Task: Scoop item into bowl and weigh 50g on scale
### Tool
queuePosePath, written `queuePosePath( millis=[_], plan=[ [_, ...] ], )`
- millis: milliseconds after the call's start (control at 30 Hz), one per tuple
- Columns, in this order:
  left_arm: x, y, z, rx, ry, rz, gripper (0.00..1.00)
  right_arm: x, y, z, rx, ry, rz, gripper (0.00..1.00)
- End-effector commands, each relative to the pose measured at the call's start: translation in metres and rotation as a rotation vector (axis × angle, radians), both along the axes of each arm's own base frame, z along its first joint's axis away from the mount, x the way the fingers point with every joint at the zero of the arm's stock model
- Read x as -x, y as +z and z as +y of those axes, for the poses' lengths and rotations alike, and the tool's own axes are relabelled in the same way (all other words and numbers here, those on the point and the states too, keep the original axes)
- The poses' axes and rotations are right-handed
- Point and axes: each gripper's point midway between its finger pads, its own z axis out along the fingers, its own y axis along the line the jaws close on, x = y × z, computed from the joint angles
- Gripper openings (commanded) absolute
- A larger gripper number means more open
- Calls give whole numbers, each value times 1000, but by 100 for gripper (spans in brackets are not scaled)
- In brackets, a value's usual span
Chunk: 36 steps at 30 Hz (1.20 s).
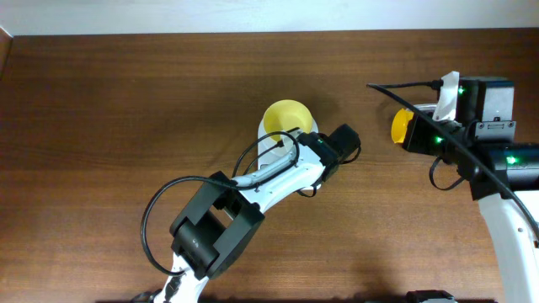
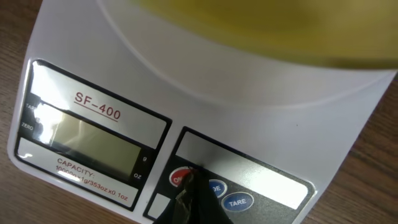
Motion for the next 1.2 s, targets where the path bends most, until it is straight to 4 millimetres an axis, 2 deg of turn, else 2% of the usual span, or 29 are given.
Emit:
queuePosePath(
  millis=[0,733,1167],
  plan=[
    [-2,-8,10,-54,18,-18,0,0,13,-4,16,-6,-39,4],
    [1,-10,17,-81,20,-10,0,2,12,-4,16,-6,-31,4],
    [4,-11,10,-70,3,-14,0,2,11,-4,16,-6,-26,4]
  ],
)
